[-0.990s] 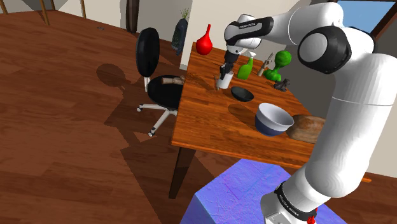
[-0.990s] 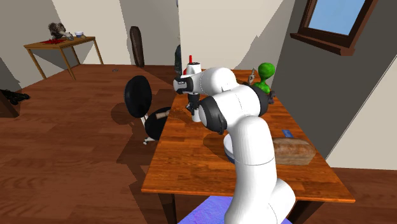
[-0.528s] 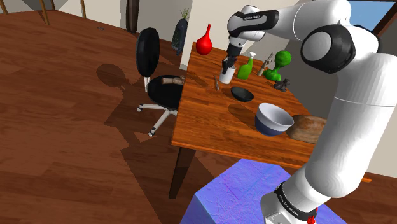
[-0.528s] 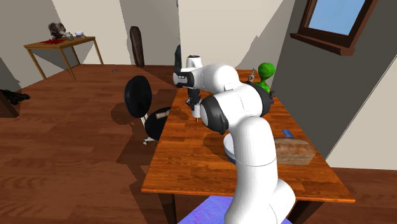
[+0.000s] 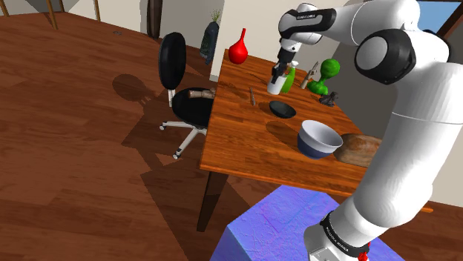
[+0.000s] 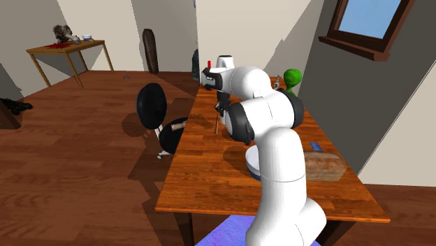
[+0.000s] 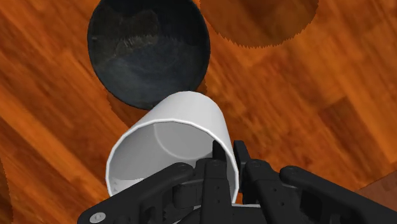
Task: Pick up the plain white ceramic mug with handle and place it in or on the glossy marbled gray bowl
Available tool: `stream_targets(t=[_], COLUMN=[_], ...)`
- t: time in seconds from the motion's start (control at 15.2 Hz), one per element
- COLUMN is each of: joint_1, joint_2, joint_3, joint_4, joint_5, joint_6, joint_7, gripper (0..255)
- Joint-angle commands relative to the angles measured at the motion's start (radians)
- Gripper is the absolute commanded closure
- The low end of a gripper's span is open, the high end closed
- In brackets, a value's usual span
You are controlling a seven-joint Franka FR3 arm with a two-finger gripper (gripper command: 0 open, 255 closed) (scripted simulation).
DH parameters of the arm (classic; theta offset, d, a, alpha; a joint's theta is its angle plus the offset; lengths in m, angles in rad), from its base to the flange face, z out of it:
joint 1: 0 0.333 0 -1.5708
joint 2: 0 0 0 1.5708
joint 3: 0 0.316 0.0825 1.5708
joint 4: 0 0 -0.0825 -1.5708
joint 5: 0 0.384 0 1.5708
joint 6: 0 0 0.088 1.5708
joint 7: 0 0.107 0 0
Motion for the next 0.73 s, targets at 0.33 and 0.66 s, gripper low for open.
stream_targets(t=[0.33, 0.66], joint_1=[-0.113, -0.121], joint_2=[0.024, 0.031], joint_3=[-0.041, -0.042], joint_4=[0.065, 0.025], joint_5=[0.028, 0.034], joint_6=[-0.049, -0.003], joint_7=[-0.15, -0.168], gripper=[255, 255])
